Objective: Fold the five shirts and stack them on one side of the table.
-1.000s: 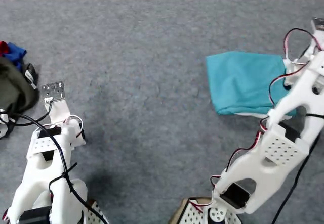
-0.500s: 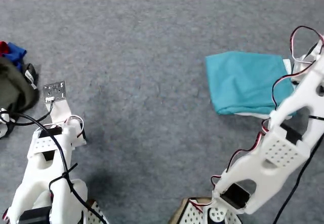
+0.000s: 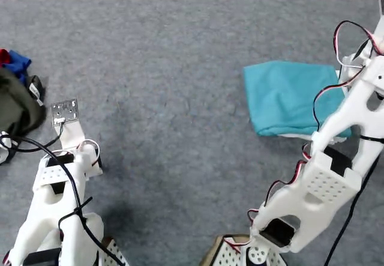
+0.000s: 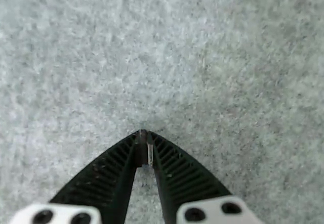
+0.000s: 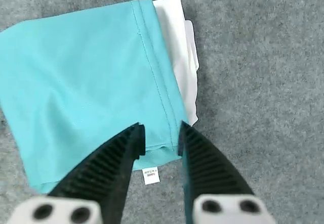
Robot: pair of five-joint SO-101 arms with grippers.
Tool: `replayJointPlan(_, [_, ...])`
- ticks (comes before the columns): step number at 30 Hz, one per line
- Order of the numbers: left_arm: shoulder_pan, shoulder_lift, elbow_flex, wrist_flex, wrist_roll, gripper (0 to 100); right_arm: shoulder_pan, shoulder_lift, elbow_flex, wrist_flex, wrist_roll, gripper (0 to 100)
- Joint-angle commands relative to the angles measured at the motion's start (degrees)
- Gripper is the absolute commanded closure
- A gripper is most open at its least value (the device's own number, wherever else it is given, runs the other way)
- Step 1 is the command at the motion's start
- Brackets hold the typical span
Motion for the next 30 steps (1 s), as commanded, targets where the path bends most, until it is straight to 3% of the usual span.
replayJointPlan(1, [0.7,-0.5,0.3,0.3,-0.3,98,-1.0,-4.4,-2.2,1.0,-0.6,89.6])
replayJointPlan(30, [0.7,-0.5,0.3,0.3,-0.3,98,-1.9,-9.0,-3.3,1.1,-0.5,89.6])
